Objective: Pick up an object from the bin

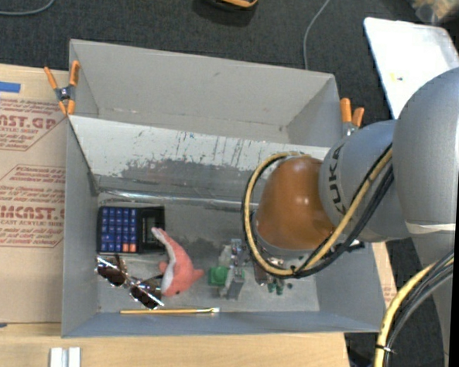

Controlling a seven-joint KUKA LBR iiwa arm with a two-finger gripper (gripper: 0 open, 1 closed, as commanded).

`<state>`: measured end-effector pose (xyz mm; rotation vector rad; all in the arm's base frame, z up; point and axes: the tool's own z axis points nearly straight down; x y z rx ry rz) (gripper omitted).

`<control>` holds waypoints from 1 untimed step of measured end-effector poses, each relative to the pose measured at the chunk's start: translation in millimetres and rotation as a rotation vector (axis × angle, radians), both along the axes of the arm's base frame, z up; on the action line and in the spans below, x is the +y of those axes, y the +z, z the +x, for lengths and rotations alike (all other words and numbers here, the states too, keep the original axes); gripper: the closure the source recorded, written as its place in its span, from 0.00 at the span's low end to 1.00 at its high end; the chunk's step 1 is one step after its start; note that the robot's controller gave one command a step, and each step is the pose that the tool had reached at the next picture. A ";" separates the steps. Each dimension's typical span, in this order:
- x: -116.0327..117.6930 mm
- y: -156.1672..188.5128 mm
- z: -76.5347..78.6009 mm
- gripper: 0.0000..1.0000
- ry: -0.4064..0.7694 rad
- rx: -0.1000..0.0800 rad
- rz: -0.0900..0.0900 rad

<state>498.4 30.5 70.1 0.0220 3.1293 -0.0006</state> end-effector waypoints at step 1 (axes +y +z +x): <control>0.0 0.0 0.0 1.00 0.000 0.000 0.000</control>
Offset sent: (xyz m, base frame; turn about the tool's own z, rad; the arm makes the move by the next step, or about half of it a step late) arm 0.0137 -0.0143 0.1950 -0.0600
